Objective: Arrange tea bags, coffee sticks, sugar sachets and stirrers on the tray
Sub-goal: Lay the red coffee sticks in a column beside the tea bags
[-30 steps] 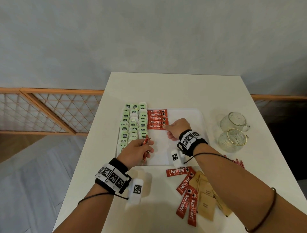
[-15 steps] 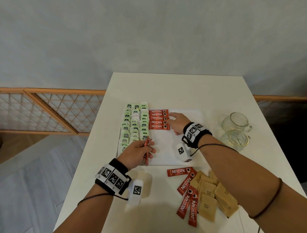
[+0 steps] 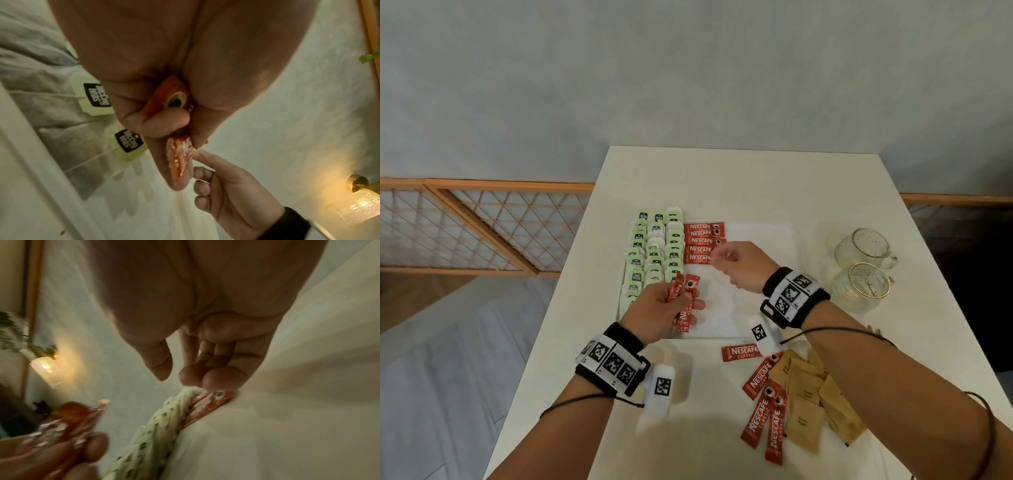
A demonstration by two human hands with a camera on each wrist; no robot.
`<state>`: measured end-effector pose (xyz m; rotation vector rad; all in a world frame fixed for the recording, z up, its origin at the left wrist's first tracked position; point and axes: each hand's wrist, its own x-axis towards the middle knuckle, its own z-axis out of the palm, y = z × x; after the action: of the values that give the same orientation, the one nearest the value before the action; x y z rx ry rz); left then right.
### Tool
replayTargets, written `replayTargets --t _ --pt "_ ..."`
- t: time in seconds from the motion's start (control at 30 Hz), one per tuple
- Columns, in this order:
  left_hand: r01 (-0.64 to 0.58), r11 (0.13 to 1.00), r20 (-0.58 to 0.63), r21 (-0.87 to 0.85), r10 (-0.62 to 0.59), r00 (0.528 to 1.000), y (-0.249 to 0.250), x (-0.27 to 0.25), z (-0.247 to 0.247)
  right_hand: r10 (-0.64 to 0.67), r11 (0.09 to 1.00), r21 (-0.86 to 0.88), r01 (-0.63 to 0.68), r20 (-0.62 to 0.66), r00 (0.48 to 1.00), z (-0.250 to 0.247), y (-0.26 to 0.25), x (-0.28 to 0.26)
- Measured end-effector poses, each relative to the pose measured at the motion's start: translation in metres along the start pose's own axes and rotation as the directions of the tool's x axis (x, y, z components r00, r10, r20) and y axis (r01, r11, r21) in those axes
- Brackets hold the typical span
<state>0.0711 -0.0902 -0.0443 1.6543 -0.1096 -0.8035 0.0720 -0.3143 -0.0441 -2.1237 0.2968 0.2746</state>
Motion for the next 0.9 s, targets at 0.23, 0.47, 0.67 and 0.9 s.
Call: replayTargets --t 0.23,0.47,0.67,0.9 --pt "-0.052 0.983 0.011 0.173 0.051 0.999 0.000 -0.003 0.004 -0.150 0.986 0.091 0.142 0.092 0.984 0.021 0.000 -0.047" --pt "-0.093 0.981 -0.012 0.170 0.096 0.995 -0.008 -0.003 -0.004 -0.031 0.978 0.205 0.033 -0.012 0.999 0.023 0.022 -0.049" --pt "-0.092 0.971 -0.054 0.219 0.107 0.993 -0.010 -0.001 -0.005 -0.052 0.984 0.173 0.051 0.001 0.999 0.020 0.022 -0.049" --pt "-0.037 0.984 -0.146 0.173 0.063 0.987 -0.015 -0.001 -0.008 0.037 0.971 0.240 -0.003 -0.139 0.990 -0.004 0.019 -0.031"
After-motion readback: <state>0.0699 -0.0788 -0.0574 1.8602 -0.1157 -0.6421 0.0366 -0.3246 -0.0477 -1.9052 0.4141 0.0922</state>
